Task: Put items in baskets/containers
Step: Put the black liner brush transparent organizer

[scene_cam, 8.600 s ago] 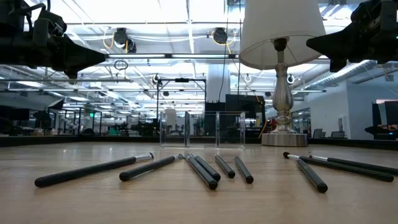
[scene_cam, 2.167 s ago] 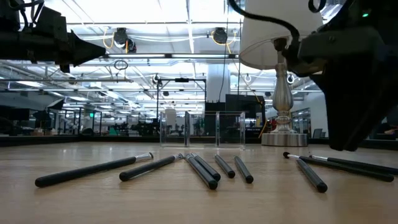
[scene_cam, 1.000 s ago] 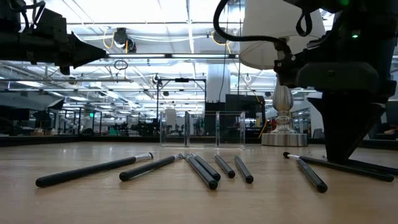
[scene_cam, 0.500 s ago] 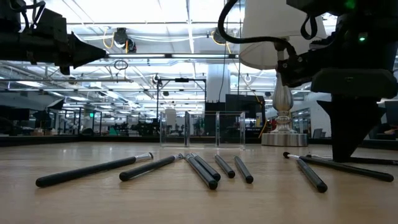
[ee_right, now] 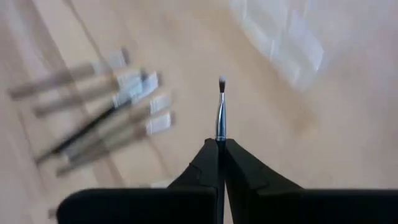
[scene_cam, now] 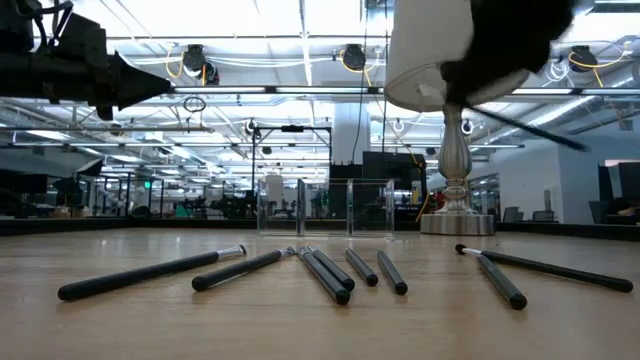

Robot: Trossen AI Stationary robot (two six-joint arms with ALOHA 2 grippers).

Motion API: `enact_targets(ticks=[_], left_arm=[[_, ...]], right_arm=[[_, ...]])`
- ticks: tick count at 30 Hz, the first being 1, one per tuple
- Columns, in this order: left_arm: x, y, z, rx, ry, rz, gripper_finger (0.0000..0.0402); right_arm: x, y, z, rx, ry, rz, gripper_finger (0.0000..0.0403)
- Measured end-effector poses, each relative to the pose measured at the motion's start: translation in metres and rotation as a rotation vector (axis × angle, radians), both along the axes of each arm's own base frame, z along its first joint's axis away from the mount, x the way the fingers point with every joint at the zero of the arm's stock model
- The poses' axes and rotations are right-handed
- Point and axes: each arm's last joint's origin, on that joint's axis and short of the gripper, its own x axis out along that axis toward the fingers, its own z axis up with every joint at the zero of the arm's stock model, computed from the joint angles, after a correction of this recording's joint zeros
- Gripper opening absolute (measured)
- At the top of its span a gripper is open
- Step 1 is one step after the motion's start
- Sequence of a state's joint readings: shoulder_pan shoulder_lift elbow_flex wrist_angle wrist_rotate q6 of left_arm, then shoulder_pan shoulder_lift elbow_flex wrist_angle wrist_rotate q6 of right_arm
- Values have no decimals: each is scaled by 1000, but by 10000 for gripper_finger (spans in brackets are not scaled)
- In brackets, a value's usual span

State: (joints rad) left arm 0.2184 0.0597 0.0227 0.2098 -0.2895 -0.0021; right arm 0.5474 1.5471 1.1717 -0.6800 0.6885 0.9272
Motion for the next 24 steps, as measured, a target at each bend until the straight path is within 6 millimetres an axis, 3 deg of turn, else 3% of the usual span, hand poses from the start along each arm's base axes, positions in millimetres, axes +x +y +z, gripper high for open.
enact_targets(ticks=[7, 11, 17, 24], left_arm=[[2, -3, 0, 11, 7, -109, 60], [3, -5, 3, 37, -15, -206, 60], [6, -11, 5, 124, -15, -413, 60], [13, -14, 10, 68, -74, -536, 60]], right_arm=[[6, -9, 71, -250, -344, 203, 1], [16, -14, 87, -405, -465, 338, 0], [22, -37, 53, -495, -647, 493, 0], [21, -81, 4, -359, -711, 424, 0]])
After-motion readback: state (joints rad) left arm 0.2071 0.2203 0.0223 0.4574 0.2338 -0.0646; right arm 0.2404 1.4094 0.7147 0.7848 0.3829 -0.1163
